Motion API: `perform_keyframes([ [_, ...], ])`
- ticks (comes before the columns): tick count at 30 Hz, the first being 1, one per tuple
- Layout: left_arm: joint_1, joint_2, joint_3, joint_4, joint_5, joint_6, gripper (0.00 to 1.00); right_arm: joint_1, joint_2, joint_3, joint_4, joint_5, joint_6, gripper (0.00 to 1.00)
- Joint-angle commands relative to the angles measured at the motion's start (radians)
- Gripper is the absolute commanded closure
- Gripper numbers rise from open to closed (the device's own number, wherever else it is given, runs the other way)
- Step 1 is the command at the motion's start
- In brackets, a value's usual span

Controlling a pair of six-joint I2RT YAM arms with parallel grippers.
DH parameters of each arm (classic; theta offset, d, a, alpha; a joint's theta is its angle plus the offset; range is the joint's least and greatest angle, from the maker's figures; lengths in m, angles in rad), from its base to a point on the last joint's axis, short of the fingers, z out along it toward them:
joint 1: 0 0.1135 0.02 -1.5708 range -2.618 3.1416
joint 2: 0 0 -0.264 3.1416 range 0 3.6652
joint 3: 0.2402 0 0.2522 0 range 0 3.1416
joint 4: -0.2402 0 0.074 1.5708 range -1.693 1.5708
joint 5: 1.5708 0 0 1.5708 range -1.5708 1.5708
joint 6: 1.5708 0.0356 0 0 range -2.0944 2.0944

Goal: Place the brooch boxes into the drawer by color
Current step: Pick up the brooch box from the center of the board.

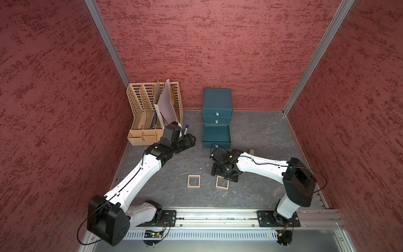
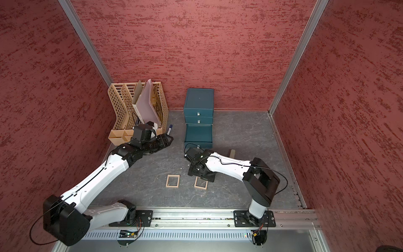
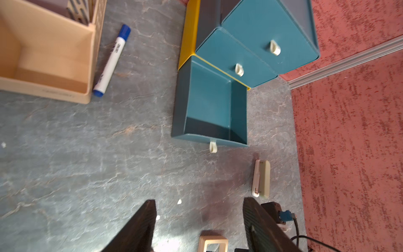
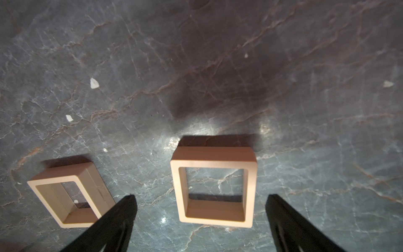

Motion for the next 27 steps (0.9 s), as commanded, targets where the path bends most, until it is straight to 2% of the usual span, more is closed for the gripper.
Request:
perform_keyframes([
  [1, 0.008, -0.023, -0.018, -0.022, -0.012, 0.001, 0.33, 0.001, 0.010, 0.025, -0.039, 0.010, -0.010, 0.02],
  [11, 0.024, -0.026, 0.035, -0.039, -0.011, 0.010, 0.33, 0.010, 0.030, 0.013, -0.074, -0.005, -0.022, 0.02],
  [27, 0.022, -0.021, 0.033, -0.020, -0.005, 0.000, 0.33, 0.013, 0.091, -0.008, -0.003, -0.052, -0.078, 0.05],
])
